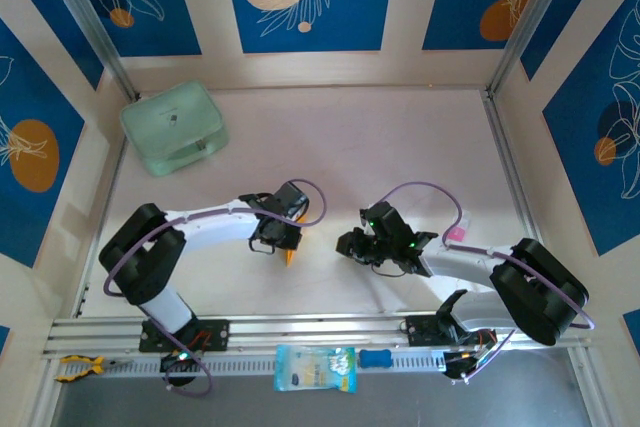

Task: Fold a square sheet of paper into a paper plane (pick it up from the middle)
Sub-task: Move the paper plane to the center of the table.

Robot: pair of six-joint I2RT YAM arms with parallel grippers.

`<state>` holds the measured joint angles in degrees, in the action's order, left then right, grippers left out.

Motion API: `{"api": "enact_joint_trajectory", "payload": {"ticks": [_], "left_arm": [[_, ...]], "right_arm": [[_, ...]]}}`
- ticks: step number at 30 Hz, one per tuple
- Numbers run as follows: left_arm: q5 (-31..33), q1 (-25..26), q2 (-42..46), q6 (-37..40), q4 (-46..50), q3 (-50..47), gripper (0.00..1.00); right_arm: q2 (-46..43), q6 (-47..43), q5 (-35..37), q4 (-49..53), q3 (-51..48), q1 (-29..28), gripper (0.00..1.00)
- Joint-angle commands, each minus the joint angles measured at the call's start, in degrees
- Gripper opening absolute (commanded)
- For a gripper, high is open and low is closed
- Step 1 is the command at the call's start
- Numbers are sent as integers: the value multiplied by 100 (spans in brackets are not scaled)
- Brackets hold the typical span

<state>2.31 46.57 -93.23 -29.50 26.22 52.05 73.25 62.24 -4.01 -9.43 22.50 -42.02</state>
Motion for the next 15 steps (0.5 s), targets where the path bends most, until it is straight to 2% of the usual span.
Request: {"api": "enact_joint_trajectory", "payload": {"ticks": [1, 15], "left_arm": [[165, 85, -114, 79, 237, 204, 18], [317, 170, -352, 59, 453, 400, 19]], "right_arm": [[-156, 21, 50, -37, -17, -27, 21], [-242, 35, 60, -68, -106, -8, 22]]}}
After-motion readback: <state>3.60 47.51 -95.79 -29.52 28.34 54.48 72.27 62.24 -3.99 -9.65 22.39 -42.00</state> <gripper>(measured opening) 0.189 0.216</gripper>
